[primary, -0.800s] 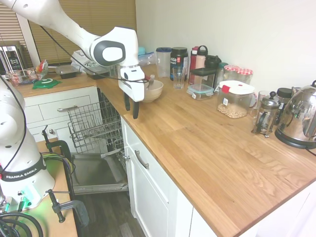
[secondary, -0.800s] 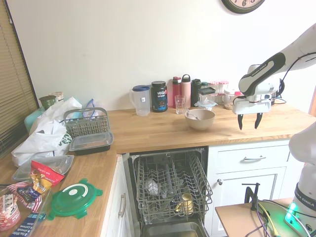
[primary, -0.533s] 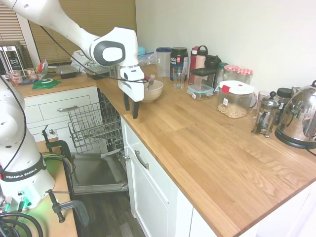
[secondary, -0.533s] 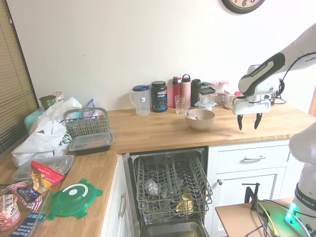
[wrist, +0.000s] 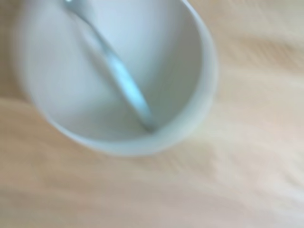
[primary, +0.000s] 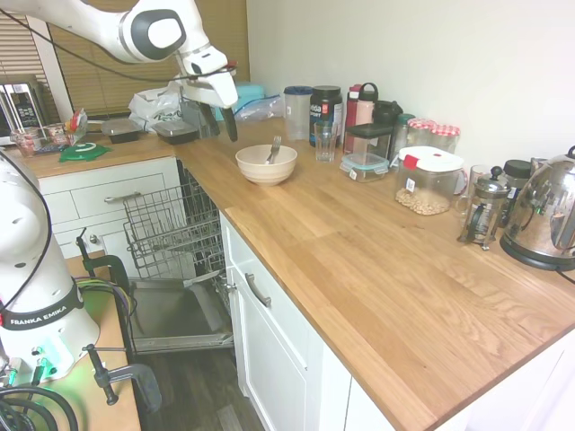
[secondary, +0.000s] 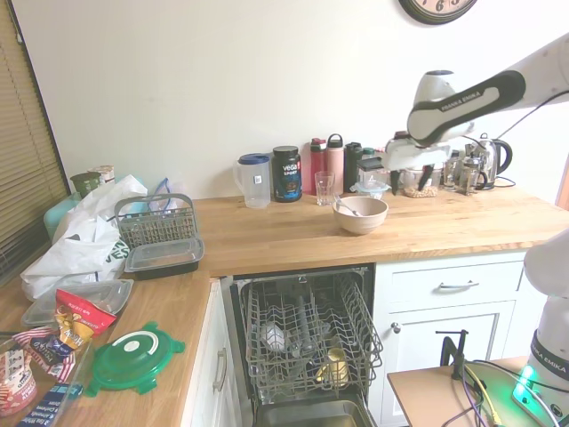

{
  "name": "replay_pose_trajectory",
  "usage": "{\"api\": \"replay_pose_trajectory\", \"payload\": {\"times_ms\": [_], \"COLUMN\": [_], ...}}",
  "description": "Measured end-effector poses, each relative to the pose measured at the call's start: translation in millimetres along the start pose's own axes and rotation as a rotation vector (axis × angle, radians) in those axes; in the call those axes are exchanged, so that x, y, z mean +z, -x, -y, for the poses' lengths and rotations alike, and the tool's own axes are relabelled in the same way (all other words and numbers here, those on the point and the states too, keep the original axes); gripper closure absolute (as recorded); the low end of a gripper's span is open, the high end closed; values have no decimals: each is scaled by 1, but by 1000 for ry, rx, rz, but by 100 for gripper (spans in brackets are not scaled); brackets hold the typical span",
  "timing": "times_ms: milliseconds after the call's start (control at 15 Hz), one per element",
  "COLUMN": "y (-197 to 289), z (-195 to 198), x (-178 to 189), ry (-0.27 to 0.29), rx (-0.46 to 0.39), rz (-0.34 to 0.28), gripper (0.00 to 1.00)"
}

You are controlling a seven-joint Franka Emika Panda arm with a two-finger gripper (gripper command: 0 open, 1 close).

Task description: Put the fork in the dishwasher

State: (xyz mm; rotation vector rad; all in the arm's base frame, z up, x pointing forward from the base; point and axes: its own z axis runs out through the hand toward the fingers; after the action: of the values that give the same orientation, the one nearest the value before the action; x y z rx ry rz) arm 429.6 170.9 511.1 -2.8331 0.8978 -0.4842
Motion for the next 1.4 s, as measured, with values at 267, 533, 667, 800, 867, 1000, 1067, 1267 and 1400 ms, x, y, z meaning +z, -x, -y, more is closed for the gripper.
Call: {"api": "replay_pose_trajectory", "payload": {"times_ms": [267, 533, 667, 800, 867, 1000, 1067, 1267, 1400], "y": [-51, -56, -63, -75, -79, -81, -81, -78, -78], "z": [46, 92, 112, 126, 130, 138, 141, 144, 143], "x": [63, 155, 195, 213, 214, 206, 203, 196, 193], "ry": [5, 97, 136, 139, 138, 136, 134, 130, 127], "rx": [-42, -156, -167, -163, -161, -161, -162, -162, -159], "rz": [82, 144, 149, 141, 134, 126, 123, 125, 128], "gripper": [0, 0, 100, 100, 100, 100, 100, 100, 100]}}
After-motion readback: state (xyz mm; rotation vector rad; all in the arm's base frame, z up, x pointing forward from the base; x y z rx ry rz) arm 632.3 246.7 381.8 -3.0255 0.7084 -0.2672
